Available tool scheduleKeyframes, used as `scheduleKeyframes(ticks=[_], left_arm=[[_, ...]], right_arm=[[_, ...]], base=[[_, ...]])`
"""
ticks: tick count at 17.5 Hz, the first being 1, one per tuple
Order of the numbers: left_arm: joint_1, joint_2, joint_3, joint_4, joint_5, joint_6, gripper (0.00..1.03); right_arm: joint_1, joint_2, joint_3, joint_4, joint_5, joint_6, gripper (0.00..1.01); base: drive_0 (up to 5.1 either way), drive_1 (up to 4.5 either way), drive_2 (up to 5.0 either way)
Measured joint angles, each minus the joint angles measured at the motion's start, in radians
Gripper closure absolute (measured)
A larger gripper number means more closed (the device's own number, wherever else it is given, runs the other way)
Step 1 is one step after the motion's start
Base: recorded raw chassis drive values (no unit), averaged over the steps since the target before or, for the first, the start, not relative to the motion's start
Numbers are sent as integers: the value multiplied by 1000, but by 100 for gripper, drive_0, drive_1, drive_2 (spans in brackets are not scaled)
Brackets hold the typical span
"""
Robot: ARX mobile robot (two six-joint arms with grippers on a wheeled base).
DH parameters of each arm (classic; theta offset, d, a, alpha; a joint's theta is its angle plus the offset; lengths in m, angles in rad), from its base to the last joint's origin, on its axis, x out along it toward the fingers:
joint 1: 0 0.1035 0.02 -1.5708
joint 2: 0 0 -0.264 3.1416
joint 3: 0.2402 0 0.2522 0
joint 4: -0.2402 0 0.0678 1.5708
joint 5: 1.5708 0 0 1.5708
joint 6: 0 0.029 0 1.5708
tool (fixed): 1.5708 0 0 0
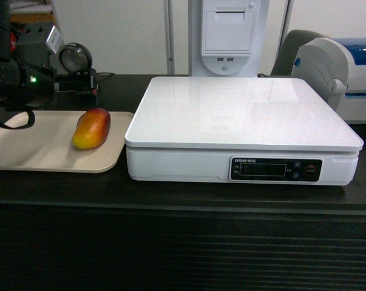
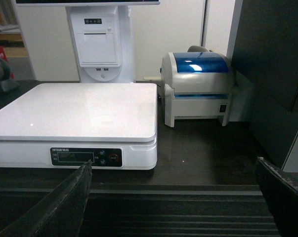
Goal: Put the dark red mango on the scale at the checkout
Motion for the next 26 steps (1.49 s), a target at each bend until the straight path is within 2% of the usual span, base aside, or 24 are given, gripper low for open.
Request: scheduleKeyframes(ticks=[1,4,10,12,15,18,21,23,26], left_arm=[[0,34,62,-29,13,-22,5],[-14,112,185,-126,12,-44,5],[-25,204,247,-202,-14,-39,5],[-16,226,268,-214,-29,-27,5],[-6,268,305,-234,-20,-13,5],[-7,286,312,-277,20,36,5],[-11,286,297,-261,25,68,39],[-11,269,279,-259,25,89,43],[-16,220,249,-266,-6,89,43]], right_arm=[[0,0,0,0,0,0,3],[0,0,0,0,0,0,3],[0,0,0,0,0,0,3],[0,0,0,0,0,0,3],[0,0,0,0,0,0,3],[0,0,0,0,0,0,3],[0,0,0,0,0,0,3],[0,0,0,0,0,0,3],[0,0,0,0,0,0,3]], base=[[0,0,0],[0,0,0],[0,0,0],[0,0,0],[0,0,0],[0,0,0],[0,0,0],[0,0,0],[0,0,0]])
